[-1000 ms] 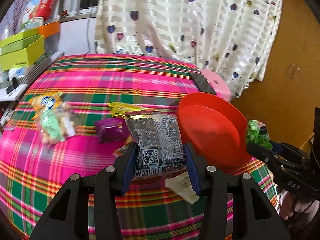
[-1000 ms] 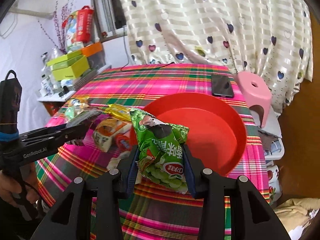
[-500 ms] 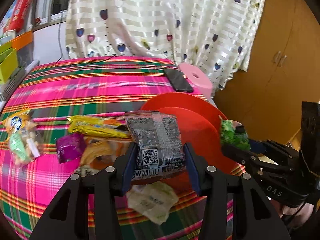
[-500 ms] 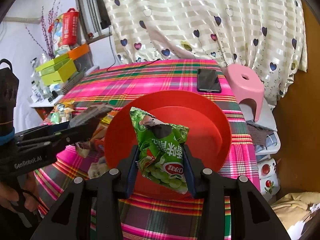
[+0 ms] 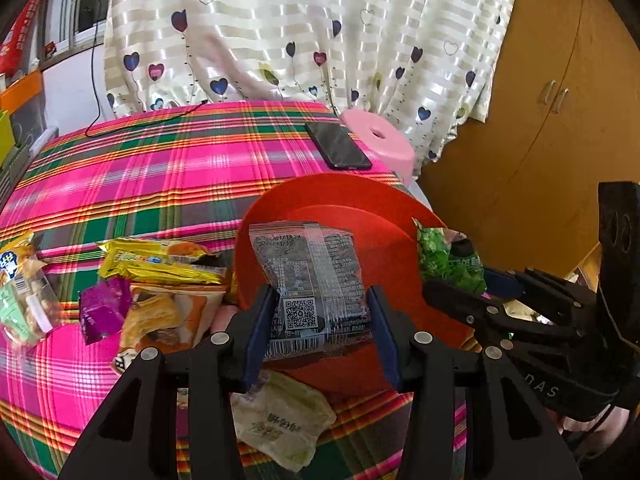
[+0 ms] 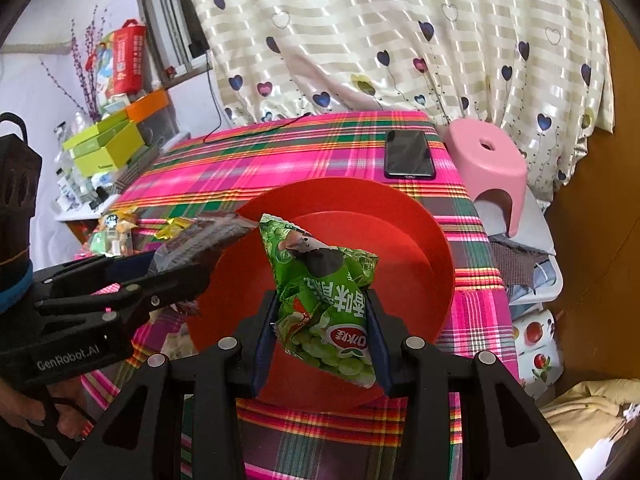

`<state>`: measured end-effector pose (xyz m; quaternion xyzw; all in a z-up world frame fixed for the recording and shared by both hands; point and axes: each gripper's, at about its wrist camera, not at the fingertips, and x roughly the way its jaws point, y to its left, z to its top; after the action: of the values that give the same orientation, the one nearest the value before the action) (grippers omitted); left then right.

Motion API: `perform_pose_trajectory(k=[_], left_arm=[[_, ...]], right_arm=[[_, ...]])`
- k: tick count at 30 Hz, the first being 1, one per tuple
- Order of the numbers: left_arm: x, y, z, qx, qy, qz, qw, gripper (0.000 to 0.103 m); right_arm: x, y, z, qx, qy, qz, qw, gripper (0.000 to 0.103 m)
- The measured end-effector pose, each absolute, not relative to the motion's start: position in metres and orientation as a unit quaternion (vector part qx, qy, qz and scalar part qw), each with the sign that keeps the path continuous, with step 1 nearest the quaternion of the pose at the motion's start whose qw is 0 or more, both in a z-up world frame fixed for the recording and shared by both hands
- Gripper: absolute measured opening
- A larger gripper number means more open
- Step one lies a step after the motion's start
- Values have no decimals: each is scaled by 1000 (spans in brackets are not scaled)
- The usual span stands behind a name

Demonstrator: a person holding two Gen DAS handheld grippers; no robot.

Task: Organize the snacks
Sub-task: 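Carry both packets over the red basket and open both grippers to drop them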

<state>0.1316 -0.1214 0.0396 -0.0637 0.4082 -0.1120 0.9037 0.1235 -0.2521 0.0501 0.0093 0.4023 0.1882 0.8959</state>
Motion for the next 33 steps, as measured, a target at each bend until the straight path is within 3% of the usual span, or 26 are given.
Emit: perform_pose_trajectory(k=[33], left_arm=[[160,-140,9,-76,454,-142,876,49]], right_arm=[[141,-277,36,40,424,145,893,40]])
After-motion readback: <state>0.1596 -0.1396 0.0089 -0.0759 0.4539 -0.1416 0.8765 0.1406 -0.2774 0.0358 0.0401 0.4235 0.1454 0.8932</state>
